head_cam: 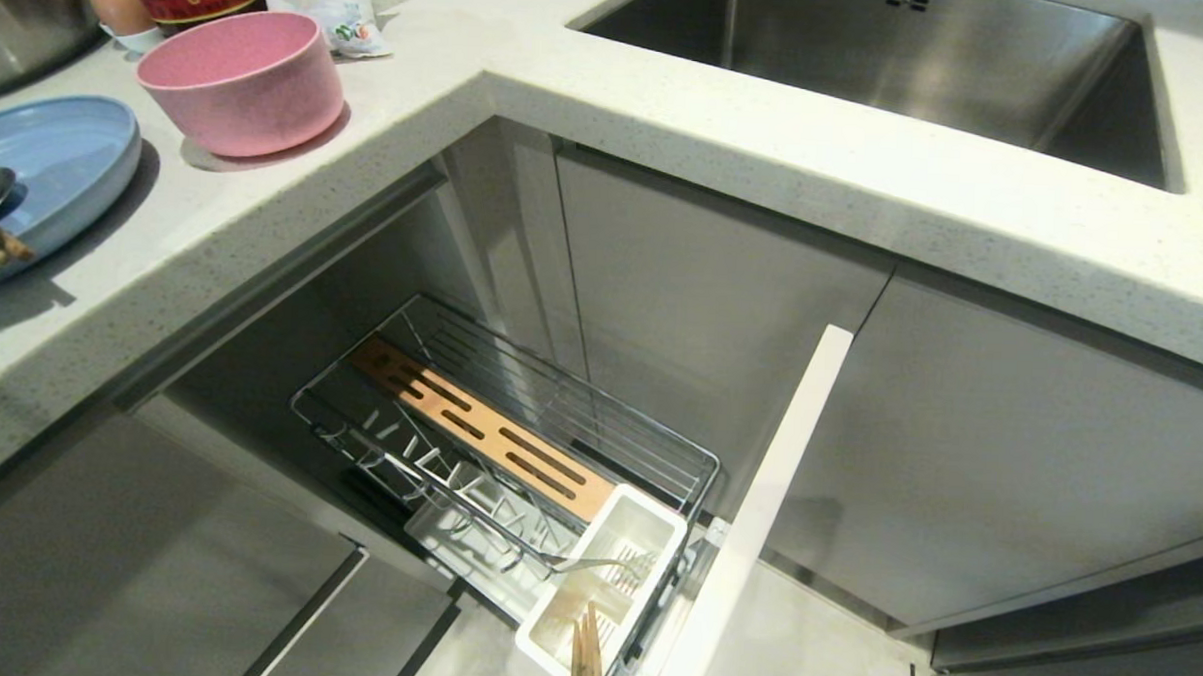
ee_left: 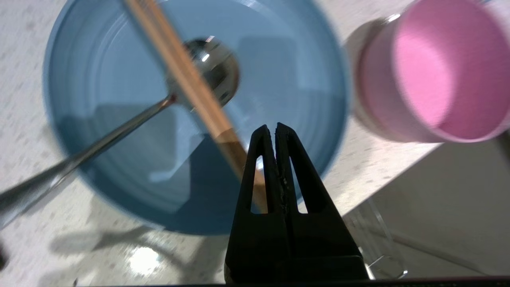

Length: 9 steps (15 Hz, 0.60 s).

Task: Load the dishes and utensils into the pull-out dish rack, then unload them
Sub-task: Pick up the chopsticks and place it in the cupboard

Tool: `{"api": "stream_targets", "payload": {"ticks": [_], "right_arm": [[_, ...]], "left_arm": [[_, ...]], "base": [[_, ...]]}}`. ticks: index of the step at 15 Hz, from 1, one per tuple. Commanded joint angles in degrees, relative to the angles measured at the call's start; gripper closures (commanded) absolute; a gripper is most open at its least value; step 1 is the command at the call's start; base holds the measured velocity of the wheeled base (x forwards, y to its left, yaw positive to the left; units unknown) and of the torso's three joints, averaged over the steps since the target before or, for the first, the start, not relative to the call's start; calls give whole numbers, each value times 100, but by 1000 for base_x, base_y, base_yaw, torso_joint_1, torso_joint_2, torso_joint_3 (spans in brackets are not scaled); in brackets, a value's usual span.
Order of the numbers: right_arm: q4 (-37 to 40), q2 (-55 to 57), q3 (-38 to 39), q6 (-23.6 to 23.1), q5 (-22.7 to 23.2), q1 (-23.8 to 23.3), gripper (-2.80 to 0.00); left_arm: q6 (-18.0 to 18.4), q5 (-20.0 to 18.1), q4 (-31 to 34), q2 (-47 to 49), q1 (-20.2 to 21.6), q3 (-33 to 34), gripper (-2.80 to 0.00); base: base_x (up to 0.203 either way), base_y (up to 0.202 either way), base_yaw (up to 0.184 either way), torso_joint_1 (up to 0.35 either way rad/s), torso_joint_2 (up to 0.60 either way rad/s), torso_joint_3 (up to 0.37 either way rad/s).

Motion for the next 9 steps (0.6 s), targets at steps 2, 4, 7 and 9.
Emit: {"api": "stream_targets", "payload": {"ticks": [2,4,7,9], "right_arm": [[-2,-20,0,2,-1,-4,0],[-2,-24,0,2,-1,4,0],[-2,-15,0,2,-1,4,0],[-2,-24,0,2,-1,5,0]], "left_arm": [[-89,102,268,283,-1,-143,0],[-94,107,276,380,-1,-146,-280],[-134,122,278,433,-1,-152,-280],[-142,164,318,433,-1,-152,-280]], "base": [[0,0,0,0,0,0],[0,0,0,0,0,0],[0,0,0,0,0,0],[0,0,0,0,0,0]]}}
